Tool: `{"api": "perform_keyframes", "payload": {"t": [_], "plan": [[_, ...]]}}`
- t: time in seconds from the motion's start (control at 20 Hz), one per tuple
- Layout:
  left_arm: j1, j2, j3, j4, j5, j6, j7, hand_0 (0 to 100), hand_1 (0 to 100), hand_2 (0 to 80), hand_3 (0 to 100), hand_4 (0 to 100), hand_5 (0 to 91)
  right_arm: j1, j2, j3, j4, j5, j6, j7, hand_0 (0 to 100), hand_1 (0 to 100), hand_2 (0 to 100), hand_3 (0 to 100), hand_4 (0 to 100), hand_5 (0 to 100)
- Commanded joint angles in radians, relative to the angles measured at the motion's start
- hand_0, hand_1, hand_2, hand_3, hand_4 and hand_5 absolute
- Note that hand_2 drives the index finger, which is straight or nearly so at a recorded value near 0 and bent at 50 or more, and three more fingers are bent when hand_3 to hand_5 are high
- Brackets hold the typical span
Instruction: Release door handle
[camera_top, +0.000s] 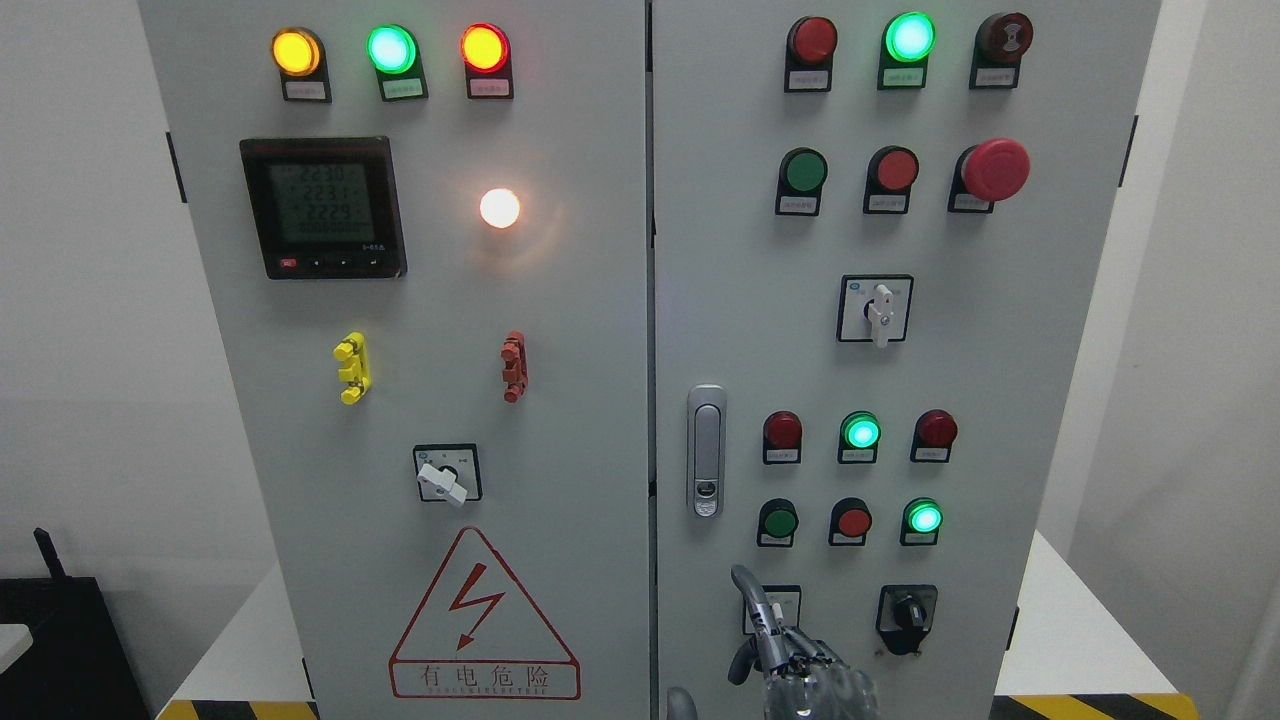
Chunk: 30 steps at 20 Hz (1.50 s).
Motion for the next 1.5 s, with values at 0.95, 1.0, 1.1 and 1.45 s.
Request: {"api": "perform_keyframes", "payload": {"t": [0.95,1.0,1.1,1.45], "plan": [[0.0,0.0,-0.014,0.02,0.0,0.001,-0.001,12,39,0.0,0,0,0.0,-0.176,0.013,0.027,0.142,0.109,0.176,0.121,39,38,0,100,100,100],[0.0,0.0,-0.014,0.02,0.0,0.001,-0.001,12,39,0.0,0,0,0.0,-0.177,0.013,0.027,0.143,0.109,0.176,0.13,39,38,0,100,100,100],[0.0,0.0,-0.014,0.02,0.0,0.001,-0.001,12,39,0.0,0,0,0.0,-0.183,0.013,0.024,0.145,0.109,0.179,0.146,39,38,0,100,100,100],[0.0,0.0,-0.014,0.02,0.0,0.001,-0.001,12,39,0.0,0,0,0.0,-0.205,0.013,0.013,0.155,0.104,0.188,0.147,40,37,0,100,100,100]]}}
